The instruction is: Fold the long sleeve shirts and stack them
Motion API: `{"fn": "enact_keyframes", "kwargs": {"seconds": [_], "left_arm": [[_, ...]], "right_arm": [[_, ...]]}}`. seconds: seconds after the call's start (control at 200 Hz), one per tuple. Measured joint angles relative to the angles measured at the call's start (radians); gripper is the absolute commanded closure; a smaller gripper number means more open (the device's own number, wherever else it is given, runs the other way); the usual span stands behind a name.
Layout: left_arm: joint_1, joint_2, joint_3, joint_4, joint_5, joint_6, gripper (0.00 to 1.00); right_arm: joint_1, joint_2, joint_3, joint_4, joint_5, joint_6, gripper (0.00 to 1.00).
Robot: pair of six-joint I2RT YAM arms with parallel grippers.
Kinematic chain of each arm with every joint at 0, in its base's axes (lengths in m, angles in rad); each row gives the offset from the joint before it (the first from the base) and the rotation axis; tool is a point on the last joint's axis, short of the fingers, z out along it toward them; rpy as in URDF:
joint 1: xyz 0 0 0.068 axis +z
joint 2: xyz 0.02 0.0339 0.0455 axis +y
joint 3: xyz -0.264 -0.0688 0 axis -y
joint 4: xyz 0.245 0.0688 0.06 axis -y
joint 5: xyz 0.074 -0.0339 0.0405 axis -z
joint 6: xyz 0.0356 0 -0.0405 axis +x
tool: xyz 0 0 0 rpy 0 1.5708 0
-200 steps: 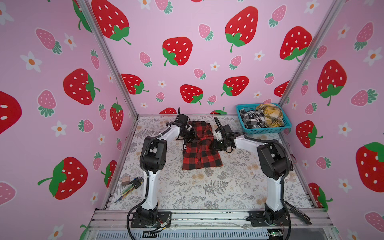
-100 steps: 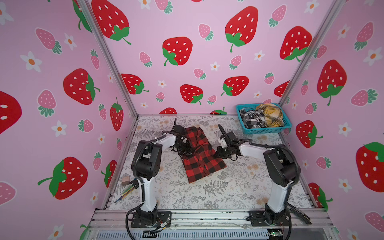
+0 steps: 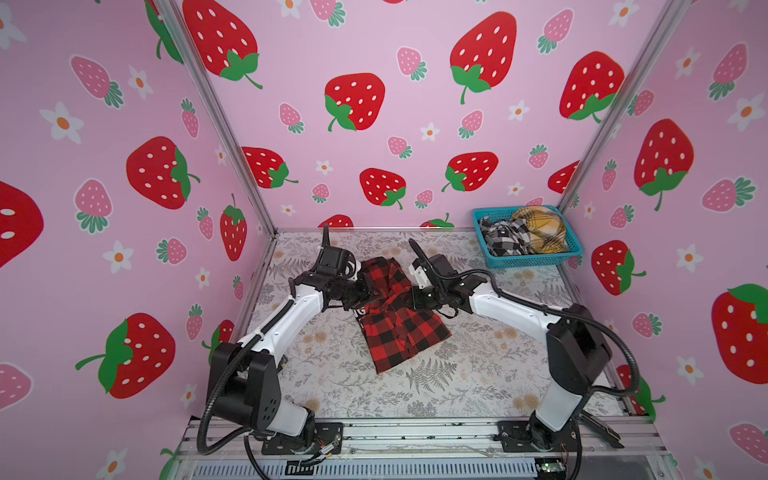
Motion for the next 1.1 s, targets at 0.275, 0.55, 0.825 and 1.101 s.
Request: {"fn": "enact_keyframes", "kwargs": {"seconds": [0.275, 0.55, 0.825, 1.101], "left_arm": [[0.014, 0.212, -0.071, 0.070, 0.006, -0.024, 0.85], [0.074, 0.284, -0.129, 0.101, 0.007, 0.006, 0.87], [0.086, 0.336, -0.045, 0.063, -0.011, 0.040, 0.87], [0.091, 0.438, 0.113, 0.001, -0.038, 0.077, 0.88]], "right_arm": [[-0.018, 0.328, 0.233, -0.038, -0.012, -0.040, 0.79], [-0.030, 0.382, 0.299, -0.074, -0.023, -0.055, 0.64], [-0.063, 0.229, 0.241, -0.125, 0.027, -0.082, 0.47], [-0.109, 0.249, 0.201, -0.097, 0.025, -0.109, 0.65]]}}
